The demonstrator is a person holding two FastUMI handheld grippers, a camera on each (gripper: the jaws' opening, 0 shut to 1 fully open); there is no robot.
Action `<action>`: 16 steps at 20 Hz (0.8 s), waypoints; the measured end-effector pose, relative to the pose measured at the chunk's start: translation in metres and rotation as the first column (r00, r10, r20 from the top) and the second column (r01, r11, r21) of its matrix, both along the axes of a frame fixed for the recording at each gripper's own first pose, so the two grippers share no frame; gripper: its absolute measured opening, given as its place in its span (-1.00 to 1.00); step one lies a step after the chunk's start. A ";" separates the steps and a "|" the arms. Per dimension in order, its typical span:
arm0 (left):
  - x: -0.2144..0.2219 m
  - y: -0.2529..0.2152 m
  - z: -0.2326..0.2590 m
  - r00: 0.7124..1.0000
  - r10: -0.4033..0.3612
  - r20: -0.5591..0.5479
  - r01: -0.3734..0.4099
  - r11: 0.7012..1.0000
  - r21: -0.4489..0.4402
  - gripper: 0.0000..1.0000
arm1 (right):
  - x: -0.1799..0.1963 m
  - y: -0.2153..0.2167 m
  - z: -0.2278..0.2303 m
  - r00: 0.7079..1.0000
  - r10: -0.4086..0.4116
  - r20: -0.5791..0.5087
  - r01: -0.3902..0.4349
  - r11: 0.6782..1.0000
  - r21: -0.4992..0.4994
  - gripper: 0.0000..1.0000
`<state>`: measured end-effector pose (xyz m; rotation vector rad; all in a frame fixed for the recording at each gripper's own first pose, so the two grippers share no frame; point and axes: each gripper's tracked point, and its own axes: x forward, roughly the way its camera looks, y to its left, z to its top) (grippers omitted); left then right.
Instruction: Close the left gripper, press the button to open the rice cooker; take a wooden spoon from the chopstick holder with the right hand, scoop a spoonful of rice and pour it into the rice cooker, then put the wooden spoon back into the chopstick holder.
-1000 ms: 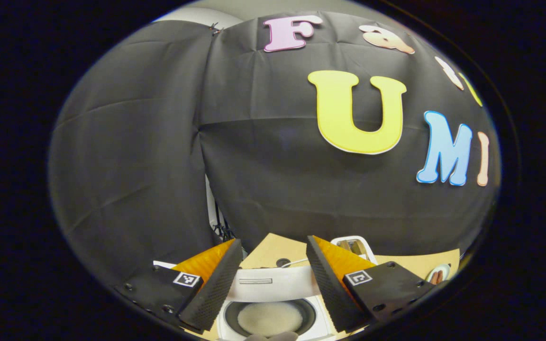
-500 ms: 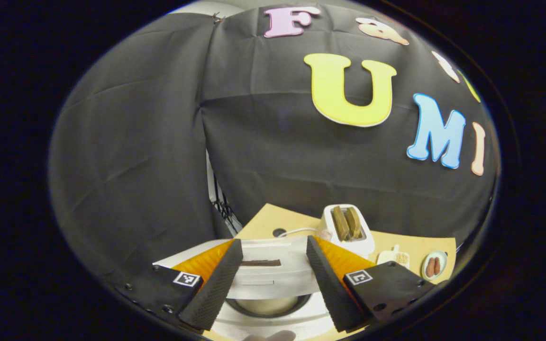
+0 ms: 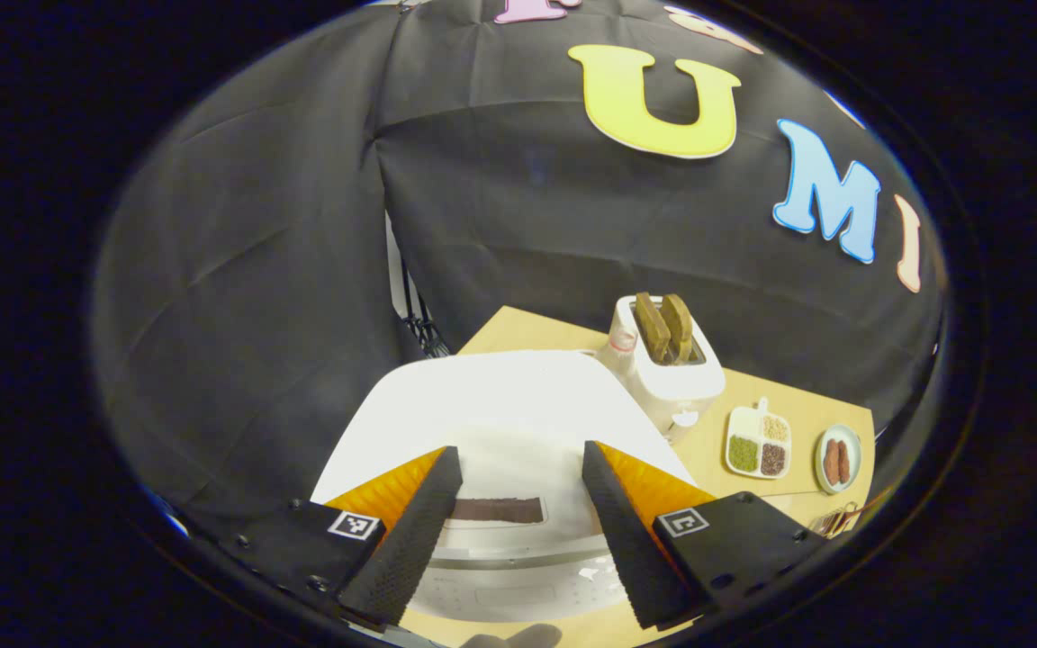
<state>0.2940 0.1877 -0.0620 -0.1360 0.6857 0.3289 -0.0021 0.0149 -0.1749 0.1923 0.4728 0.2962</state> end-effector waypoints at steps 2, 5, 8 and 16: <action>0.002 0.003 -0.001 1.000 -0.005 -0.026 0.005 1.000 0.001 0.93 | -0.002 0.000 0.000 1.000 0.003 -0.007 -0.003 1.000 0.004 0.96; 0.001 0.001 -0.011 0.997 -0.007 -0.076 0.006 1.000 -0.013 0.98 | -0.006 0.005 -0.001 1.000 0.016 -0.017 -0.015 1.000 0.010 0.97; 0.002 0.001 -0.009 0.997 -0.026 -0.068 0.027 1.000 0.012 0.96 | -0.007 0.005 -0.005 0.999 0.029 -0.023 -0.029 0.999 -0.017 0.97; 0.000 -0.007 -0.014 0.997 -0.031 -0.071 0.032 0.999 0.012 1.00 | -0.006 0.021 -0.010 0.997 0.048 -0.067 -0.045 0.998 0.045 0.97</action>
